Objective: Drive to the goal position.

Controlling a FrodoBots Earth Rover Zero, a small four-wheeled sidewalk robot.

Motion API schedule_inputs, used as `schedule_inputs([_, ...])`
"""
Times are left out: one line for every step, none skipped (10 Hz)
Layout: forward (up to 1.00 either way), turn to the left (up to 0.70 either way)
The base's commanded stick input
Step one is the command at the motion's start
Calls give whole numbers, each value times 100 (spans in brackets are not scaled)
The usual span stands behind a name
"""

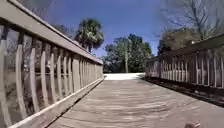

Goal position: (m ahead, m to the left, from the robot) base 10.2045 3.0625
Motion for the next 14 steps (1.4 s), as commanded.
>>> schedule_inputs([70,0])
schedule_inputs([70,0])
schedule_inputs([70,0])
schedule_inputs([70,0])
schedule_inputs([70,0])
schedule_inputs([70,0])
schedule_inputs([70,0])
schedule_inputs([70,0])
schedule_inputs([70,0])
schedule_inputs([70,0])
schedule_inputs([70,0])
schedule_inputs([70,0])
schedule_inputs([70,0])
schedule_inputs([70,0])
